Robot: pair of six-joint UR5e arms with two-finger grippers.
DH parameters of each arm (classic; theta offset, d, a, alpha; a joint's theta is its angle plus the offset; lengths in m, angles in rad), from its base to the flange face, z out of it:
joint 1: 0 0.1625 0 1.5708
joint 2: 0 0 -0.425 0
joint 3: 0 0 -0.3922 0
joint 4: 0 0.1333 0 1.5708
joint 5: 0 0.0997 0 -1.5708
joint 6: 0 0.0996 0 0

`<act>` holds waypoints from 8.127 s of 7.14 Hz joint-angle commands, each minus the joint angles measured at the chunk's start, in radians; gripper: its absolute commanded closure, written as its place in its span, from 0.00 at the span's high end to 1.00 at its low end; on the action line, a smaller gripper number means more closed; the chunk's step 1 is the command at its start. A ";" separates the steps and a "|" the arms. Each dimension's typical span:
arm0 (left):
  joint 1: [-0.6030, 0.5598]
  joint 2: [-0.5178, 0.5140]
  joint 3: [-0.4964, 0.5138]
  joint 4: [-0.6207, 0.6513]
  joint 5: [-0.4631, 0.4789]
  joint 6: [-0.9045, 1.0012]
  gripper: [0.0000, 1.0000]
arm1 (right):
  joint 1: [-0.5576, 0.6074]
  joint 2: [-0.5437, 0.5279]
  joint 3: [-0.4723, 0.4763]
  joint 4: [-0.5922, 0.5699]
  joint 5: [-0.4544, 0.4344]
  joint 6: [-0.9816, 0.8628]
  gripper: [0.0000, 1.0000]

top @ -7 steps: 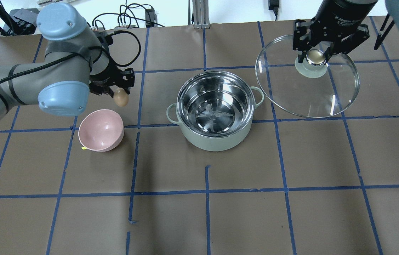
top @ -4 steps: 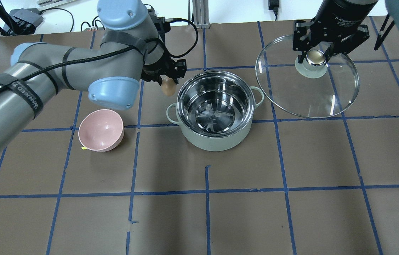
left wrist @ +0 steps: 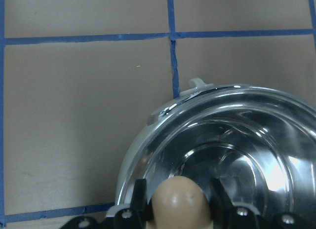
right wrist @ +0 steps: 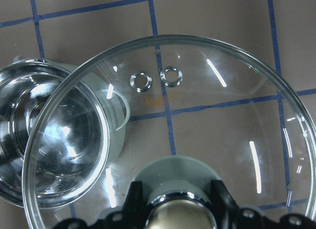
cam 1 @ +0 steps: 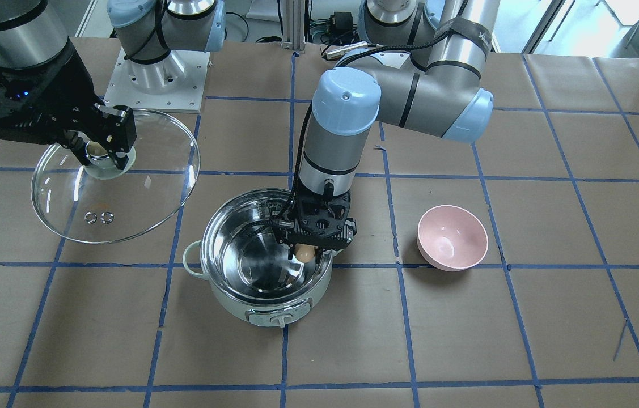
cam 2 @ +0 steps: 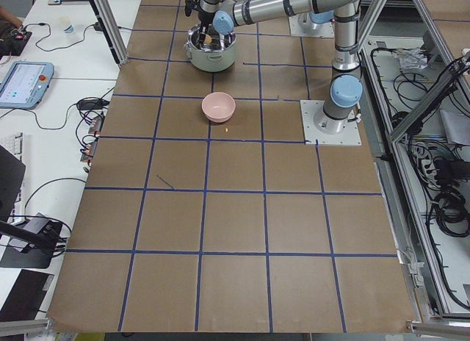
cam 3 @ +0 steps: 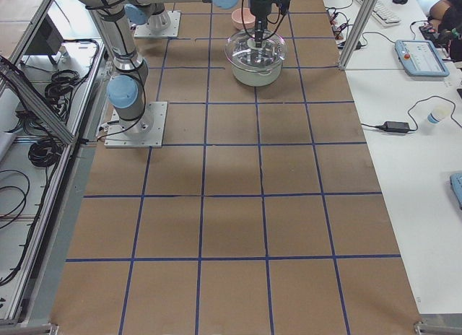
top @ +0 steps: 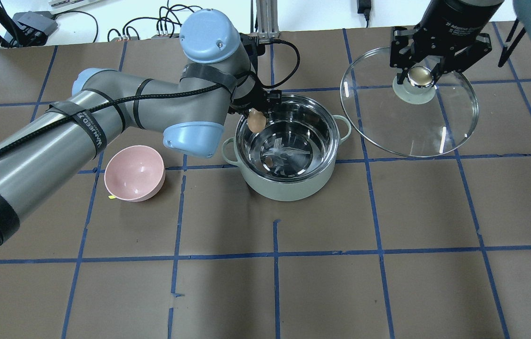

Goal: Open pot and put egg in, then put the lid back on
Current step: 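Lower the egg into the pot and open the left gripper, then raise the left gripper away while the right gripper carries the lid back over the pot, then lower the glass lid onto the pot with the right gripper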

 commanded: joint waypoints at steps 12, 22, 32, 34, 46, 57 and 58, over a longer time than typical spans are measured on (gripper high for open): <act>-0.032 -0.049 -0.037 0.103 0.066 0.068 0.32 | 0.011 0.009 -0.004 -0.002 -0.007 -0.012 0.06; 0.267 0.334 -0.008 -0.480 0.064 0.160 0.99 | 0.311 0.260 -0.027 -0.280 -0.167 0.073 0.07; 0.338 0.439 0.104 -0.750 0.107 0.181 1.00 | 0.386 0.331 -0.007 -0.336 -0.093 0.267 0.04; 0.345 0.439 0.107 -0.747 0.104 0.190 1.00 | 0.386 0.333 -0.001 -0.339 -0.101 0.278 0.05; 0.395 0.435 0.118 -0.776 0.080 0.238 1.00 | 0.388 0.334 0.025 -0.377 -0.098 0.278 0.05; 0.395 0.428 0.119 -0.799 0.064 0.264 1.00 | 0.386 0.336 0.019 -0.362 -0.093 0.269 0.06; 0.395 0.428 0.116 -0.799 0.064 0.264 1.00 | 0.386 0.333 0.019 -0.361 -0.093 0.267 0.06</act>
